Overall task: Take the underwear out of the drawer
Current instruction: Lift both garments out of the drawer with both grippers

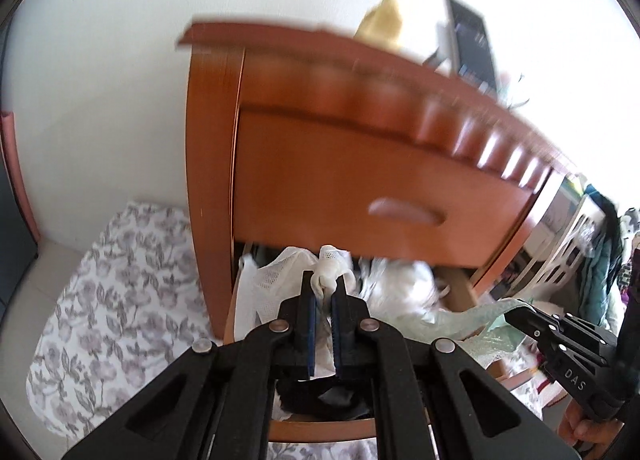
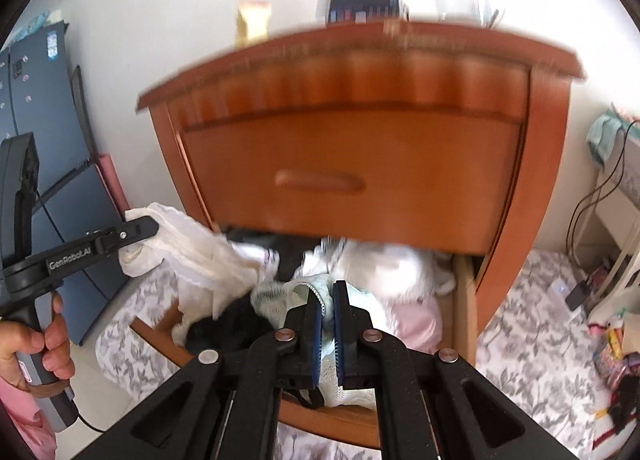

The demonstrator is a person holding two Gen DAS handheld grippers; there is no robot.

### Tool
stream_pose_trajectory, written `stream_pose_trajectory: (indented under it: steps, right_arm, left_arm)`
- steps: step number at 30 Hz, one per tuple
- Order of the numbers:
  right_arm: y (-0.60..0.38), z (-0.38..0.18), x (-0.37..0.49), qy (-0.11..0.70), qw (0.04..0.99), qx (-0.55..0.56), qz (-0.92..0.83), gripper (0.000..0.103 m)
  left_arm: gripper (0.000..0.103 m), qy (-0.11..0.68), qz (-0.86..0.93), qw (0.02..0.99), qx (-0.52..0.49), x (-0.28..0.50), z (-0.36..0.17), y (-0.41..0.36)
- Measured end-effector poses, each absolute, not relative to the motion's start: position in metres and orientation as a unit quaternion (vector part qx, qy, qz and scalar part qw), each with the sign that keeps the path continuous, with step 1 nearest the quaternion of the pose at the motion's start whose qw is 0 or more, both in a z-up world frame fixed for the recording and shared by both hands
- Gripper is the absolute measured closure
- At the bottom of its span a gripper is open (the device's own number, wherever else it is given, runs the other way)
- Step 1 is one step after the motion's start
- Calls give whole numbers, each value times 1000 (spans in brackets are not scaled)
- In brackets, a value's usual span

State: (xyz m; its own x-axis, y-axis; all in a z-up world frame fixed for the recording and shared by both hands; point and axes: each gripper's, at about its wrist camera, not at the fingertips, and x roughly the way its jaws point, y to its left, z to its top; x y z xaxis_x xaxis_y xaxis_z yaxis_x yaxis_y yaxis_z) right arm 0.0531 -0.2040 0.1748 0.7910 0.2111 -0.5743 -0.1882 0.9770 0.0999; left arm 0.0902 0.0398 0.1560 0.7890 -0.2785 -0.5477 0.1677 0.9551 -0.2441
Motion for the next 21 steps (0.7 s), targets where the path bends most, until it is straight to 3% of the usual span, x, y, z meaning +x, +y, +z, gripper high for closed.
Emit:
stream_pose_trajectory:
  steps: [21]
  right_arm:
    - [-214,311,-49,101,989,2,109,98]
  left_arm:
    - [97,90,-173,977,-80,-24,287,53]
